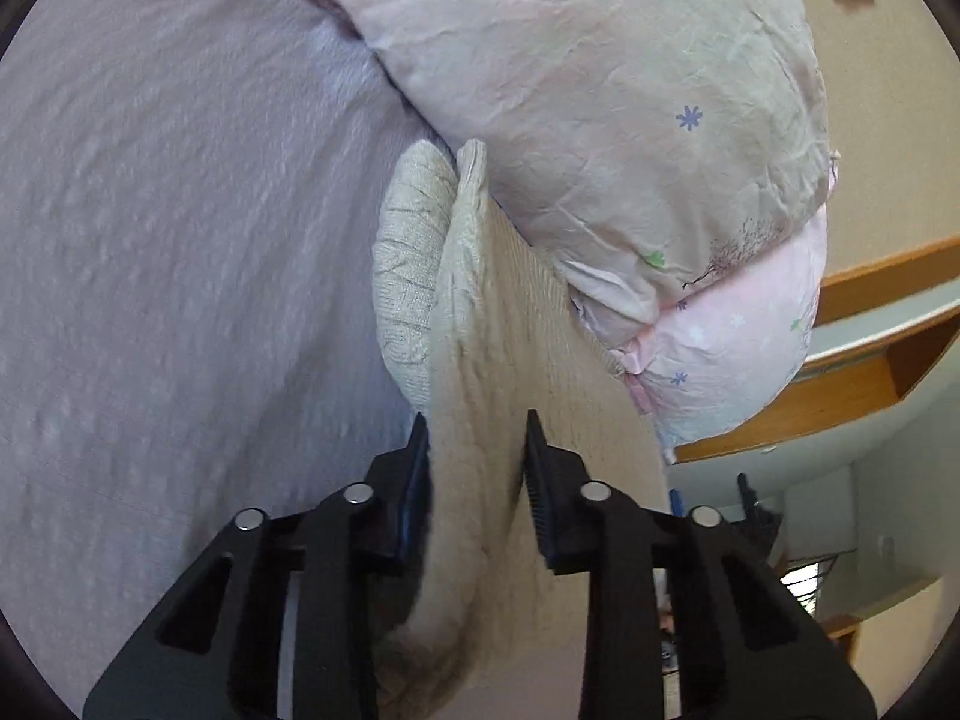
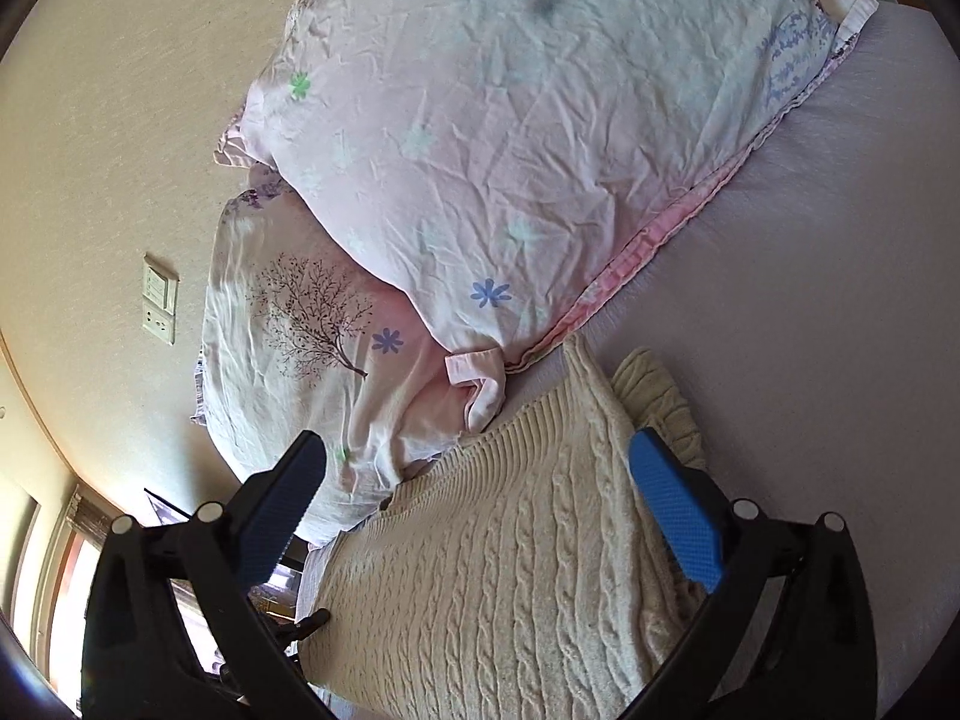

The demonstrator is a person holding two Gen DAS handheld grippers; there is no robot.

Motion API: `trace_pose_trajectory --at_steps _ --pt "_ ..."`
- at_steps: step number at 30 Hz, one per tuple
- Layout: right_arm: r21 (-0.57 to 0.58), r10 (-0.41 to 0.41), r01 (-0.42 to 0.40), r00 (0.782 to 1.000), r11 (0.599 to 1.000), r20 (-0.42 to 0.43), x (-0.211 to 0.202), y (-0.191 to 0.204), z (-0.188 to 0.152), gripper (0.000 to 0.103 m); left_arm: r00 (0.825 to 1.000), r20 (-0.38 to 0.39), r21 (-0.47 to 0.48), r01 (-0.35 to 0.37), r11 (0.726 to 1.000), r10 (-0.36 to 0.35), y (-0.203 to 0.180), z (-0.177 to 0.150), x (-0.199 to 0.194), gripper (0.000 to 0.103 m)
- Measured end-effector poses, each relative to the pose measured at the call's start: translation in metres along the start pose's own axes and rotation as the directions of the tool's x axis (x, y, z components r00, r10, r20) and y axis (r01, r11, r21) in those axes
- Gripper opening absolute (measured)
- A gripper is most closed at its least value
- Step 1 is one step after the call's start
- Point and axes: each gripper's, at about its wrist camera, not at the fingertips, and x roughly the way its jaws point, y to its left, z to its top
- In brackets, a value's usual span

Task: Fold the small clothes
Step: 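Lift the hem with both grippers and fold it over toward the collar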

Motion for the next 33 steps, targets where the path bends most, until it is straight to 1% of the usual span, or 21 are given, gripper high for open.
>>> trace_pose_trajectory --at_steps 2,4,8,10,12,13,14,15,16,17,18,19,21,22,23,24,26,28,31,32,33 --pt "0.002 0.016 -0.016 1.000 1.000 0.001 -0.002 0.001 0.000 0.101 0.998 0.023 -0.030 0.065 0.997 -0.065 -0.011 -0.004 0.003 0.023" --pt "-0.004 0.026 -0.026 1.000 1.000 0.010 -0.007 0.003 0.002 0.101 0.989 0.041 0.004 0.139 0.990 -0.139 -0.042 -0.008 0.004 0.021" --pt "-0.046 -0.010 0.013 0.999 0.999 0.052 -0.019 0.008 0.007 0.101 0.943 -0.028 0.104 0.332 0.937 -0.331 -0.131 -0.028 0.043 0.021" --pt "-0.064 -0.048 0.053 0.996 0.997 0.071 -0.024 0.007 0.011 0.101 0.907 -0.102 0.104 0.419 0.902 -0.410 -0.169 -0.046 0.090 0.021" --pt "-0.056 -0.069 0.073 0.994 0.996 0.080 -0.029 0.001 0.016 0.101 0.867 -0.210 0.034 0.467 0.883 -0.451 -0.194 -0.065 0.152 0.024" --pt "-0.045 -0.074 0.078 0.994 0.996 0.081 -0.032 -0.004 0.019 0.101 0.840 -0.287 -0.023 0.475 0.880 -0.461 -0.202 -0.074 0.184 0.030" --pt "-0.035 -0.078 0.081 0.993 0.996 0.087 -0.035 -0.008 0.022 0.101 0.801 -0.354 -0.094 0.484 0.870 -0.483 -0.205 -0.082 0.209 0.030" --pt "-0.026 -0.079 0.082 0.993 0.996 0.093 -0.040 -0.013 0.024 0.101 0.754 -0.394 -0.157 0.509 0.846 -0.526 -0.206 -0.088 0.223 0.030" --pt "-0.019 -0.074 0.077 0.993 0.997 0.093 -0.044 -0.016 0.027 0.101 0.740 -0.400 -0.159 0.525 0.836 -0.541 -0.208 -0.091 0.222 0.032" --pt "-0.017 -0.061 0.062 0.994 0.998 0.089 -0.047 -0.019 0.029 0.101 0.758 -0.381 -0.102 0.534 0.839 -0.529 -0.210 -0.088 0.212 0.050" --pt "-0.020 -0.045 0.047 0.996 0.999 0.078 -0.049 -0.020 0.031 0.101 0.794 -0.340 -0.016 0.532 0.847 -0.505 -0.211 -0.083 0.195 0.063" --pt "-0.027 -0.035 0.037 0.998 0.999 0.060 -0.049 -0.020 0.033 0.101 0.838 -0.285 0.068 0.502 0.862 -0.465 -0.209 -0.076 0.175 0.084" --pt "-0.044 -0.061 0.060 0.998 0.997 -0.007 -0.041 -0.021 0.034 0.101 0.931 -0.179 0.222 0.354 0.908 -0.319 -0.200 -0.065 0.141 0.086" --pt "-0.041 -0.080 0.078 0.996 0.996 -0.050 -0.033 -0.022 0.033 0.101 0.967 -0.137 0.287 0.246 0.926 -0.214 -0.195 -0.061 0.130 0.086" --pt "-0.030 -0.089 0.086 0.991 0.996 -0.103 -0.026 -0.026 0.031 0.101 0.988 -0.099 0.331 0.143 0.933 -0.116 -0.189 -0.058 0.122 0.086" --pt "-0.012 -0.087 0.086 0.984 0.996 -0.158 -0.017 -0.029 0.028 0.101 0.995 -0.082 0.353 0.080 0.932 -0.055 -0.181 -0.058 0.119 0.086" --pt "0.018 -0.067 0.074 0.967 0.997 -0.246 -0.002 -0.035 0.023 0.101 0.993 -0.119 0.346 0.019 0.938 0.024 -0.161 -0.056 0.127 0.086" --pt "-0.005 -0.093 0.096 0.956 0.995 -0.278 0.005 -0.034 0.016 0.101 0.982 -0.173 0.325 -0.016 0.946 0.076 -0.148 -0.060 0.142 0.086" --pt "-0.040 -0.126 0.120 0.950 0.992 -0.286 0.009 -0.032 0.010 0.098 0.971 -0.207 0.332 -0.042 0.942 0.116 -0.137 -0.066 0.164 0.086" --pt "-0.050 -0.131 0.122 0.947 0.991 -0.292 0.012 -0.031 0.008 0.092 0.973 -0.206 0.336 -0.028 0.942 0.102 -0.138 -0.068 0.169 0.086" --pt "-0.055 -0.137 0.126 0.943 0.990 -0.303 0.015 -0.031 0.005 0.075 0.976 -0.198 0.347 -0.018 0.938 0.092 -0.140 -0.072 0.171 0.086"
